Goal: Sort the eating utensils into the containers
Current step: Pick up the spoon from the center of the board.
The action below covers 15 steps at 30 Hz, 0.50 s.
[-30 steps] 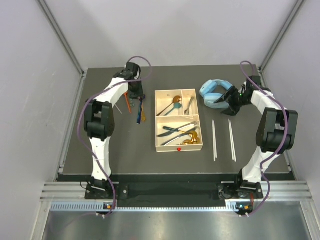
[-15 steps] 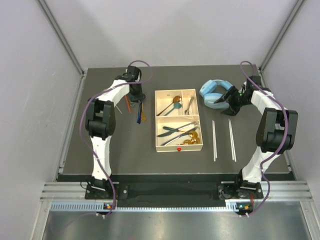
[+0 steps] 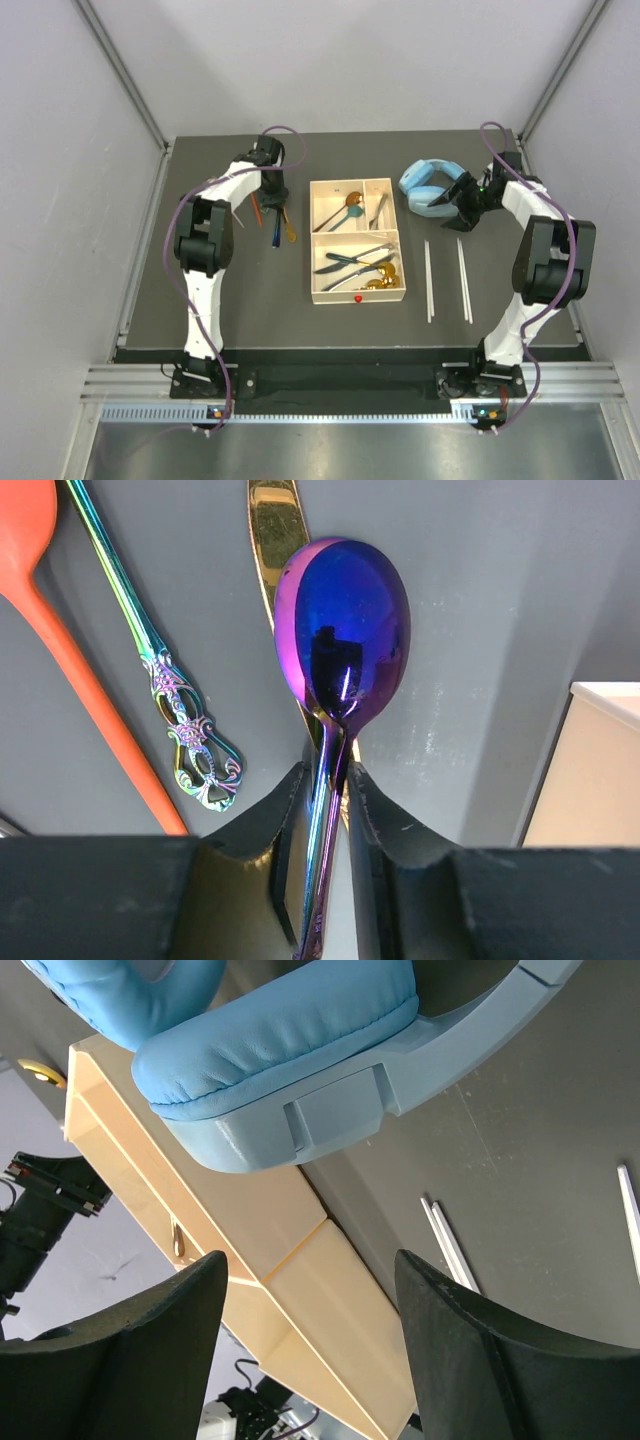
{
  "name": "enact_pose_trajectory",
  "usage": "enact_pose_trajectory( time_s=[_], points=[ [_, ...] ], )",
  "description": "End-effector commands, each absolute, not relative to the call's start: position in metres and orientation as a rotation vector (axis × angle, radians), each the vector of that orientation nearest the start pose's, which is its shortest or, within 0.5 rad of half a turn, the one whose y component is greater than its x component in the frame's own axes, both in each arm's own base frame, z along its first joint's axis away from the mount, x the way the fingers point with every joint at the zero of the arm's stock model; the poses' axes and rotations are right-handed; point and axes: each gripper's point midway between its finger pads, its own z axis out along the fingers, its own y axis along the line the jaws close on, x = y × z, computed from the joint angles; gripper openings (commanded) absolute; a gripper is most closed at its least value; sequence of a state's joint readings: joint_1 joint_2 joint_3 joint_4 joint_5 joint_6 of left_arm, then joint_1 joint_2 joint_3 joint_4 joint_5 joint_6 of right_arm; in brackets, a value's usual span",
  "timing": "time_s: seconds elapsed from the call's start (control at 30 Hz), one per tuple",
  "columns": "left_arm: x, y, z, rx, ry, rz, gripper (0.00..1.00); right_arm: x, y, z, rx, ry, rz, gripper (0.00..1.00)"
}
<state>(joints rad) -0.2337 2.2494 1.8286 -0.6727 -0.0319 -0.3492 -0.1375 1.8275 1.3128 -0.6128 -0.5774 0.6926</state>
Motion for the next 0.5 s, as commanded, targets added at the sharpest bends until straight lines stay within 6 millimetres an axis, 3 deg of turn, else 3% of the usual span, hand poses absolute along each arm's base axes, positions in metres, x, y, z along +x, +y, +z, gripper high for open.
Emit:
enact_pose_trajectory(
  time_s=[0.0,0.1,0.2,0.47],
  points=[
    [0.51,-0.125,0.042,-0.152,2.619,-0.139,0.21,0.41,0.067,0.113,0.882,2.525,0.951,0.68],
    [0.507,-0.126,0.04,-0.147,2.627,-0.149,0.05,0.409,0.067,0.113,0.886,2.526,0.949,0.68],
    [0.505,-0.127,0.042,-0.141,2.628,-0.158,0.0,0.409,0.066,0.113,0.882,2.525,0.949,0.68],
    [0.502,-0.13,0.066,-0.111,2.584,-0.197,0.0,0.41,0.067,0.113,0.883,2.526,0.951,0.68]
  ],
)
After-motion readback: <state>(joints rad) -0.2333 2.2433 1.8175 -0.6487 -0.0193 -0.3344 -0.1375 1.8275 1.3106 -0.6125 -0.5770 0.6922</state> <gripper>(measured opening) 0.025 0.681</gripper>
